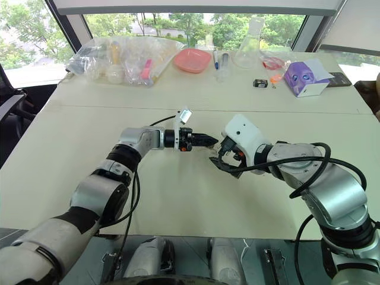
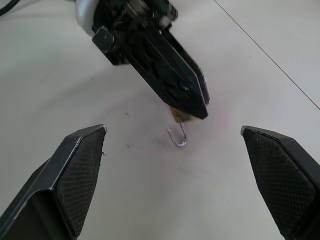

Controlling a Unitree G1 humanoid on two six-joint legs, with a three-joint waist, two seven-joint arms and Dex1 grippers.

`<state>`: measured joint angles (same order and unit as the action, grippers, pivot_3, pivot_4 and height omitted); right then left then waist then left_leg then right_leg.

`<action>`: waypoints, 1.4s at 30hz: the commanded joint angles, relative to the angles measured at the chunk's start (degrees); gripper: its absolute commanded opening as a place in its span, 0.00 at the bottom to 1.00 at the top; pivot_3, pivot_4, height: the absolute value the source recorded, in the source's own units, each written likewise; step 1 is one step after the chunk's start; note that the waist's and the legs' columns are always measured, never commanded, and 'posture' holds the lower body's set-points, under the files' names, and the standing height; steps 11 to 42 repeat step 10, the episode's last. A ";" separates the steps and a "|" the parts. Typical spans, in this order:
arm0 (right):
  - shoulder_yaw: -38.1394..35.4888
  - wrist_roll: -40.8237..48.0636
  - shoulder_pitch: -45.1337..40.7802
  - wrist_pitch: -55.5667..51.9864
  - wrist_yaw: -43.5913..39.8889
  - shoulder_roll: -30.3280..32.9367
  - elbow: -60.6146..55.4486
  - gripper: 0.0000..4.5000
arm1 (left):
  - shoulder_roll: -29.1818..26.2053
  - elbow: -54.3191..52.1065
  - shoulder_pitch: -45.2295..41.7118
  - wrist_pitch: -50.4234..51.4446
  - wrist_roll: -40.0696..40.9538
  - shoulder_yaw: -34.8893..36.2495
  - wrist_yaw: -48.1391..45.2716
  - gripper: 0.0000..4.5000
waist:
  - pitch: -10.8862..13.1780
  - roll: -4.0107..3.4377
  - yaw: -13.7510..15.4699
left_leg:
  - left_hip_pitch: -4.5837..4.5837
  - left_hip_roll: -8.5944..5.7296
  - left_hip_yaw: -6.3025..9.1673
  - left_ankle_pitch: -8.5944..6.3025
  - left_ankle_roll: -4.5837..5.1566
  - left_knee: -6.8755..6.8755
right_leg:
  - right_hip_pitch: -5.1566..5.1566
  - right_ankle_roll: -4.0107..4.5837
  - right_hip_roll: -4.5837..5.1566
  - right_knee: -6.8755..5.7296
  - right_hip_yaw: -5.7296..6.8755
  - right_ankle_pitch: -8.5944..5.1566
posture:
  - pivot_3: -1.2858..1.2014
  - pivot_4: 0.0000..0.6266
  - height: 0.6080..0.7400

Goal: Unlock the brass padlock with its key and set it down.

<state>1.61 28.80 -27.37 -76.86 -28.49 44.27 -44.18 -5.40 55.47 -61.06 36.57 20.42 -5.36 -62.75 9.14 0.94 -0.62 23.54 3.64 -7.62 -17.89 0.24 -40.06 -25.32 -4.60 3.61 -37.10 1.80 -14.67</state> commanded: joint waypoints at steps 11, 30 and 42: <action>-2.56 -3.44 2.62 5.46 4.88 -1.86 1.84 1.00 | -9.30 -18.94 7.71 -12.58 -5.35 3.03 4.86 0.99 | 0.00 0.00 -0.05 | 0.00 0.04 -0.02 0.00 0.00 0.00 | -0.01 0.00 0.03 -0.02 -0.02 0.00 | 0.52 0.24 0.95; -2.56 -3.44 2.62 5.46 4.88 -1.86 1.84 1.00 | -9.30 -18.94 7.71 -12.58 -5.35 3.03 4.86 0.99 | 0.00 0.00 -0.05 | 0.00 0.04 -0.02 0.00 0.00 0.00 | -0.01 0.00 0.03 -0.02 -0.02 0.00 | 0.52 0.24 0.95; -2.56 -3.44 2.62 5.46 4.88 -1.86 1.84 1.00 | -9.30 -18.94 7.71 -12.58 -5.35 3.03 4.86 0.99 | 0.00 0.00 -0.05 | 0.00 0.04 -0.02 0.00 0.00 0.00 | -0.01 0.00 0.03 -0.02 -0.02 0.00 | 0.52 0.24 0.95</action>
